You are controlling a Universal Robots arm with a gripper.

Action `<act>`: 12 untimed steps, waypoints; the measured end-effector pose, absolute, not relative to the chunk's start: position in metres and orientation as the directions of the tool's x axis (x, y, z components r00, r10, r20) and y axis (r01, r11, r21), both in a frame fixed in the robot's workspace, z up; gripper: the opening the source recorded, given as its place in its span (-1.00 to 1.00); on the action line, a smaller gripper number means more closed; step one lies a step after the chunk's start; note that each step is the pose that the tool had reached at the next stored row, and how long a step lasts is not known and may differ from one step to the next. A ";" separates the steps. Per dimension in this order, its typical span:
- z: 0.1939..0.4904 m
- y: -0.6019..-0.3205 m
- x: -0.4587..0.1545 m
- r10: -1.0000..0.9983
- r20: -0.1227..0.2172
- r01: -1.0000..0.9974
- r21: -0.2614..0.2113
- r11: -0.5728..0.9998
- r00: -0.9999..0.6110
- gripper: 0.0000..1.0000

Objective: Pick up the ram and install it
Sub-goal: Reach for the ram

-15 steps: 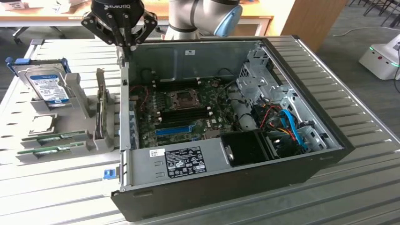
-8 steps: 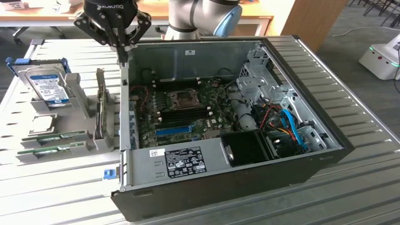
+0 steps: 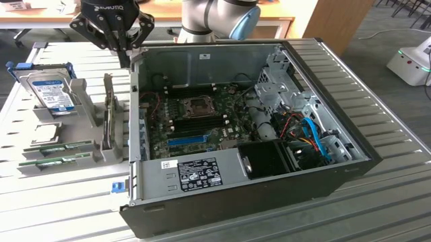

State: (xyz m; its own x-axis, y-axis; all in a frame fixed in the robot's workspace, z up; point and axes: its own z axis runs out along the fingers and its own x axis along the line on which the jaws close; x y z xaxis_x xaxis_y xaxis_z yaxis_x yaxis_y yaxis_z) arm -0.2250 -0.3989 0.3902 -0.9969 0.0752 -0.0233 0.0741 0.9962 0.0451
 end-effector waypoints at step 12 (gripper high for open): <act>0.389 -0.399 -0.245 0.075 -0.023 0.074 0.045 0.996 -0.997 -0.79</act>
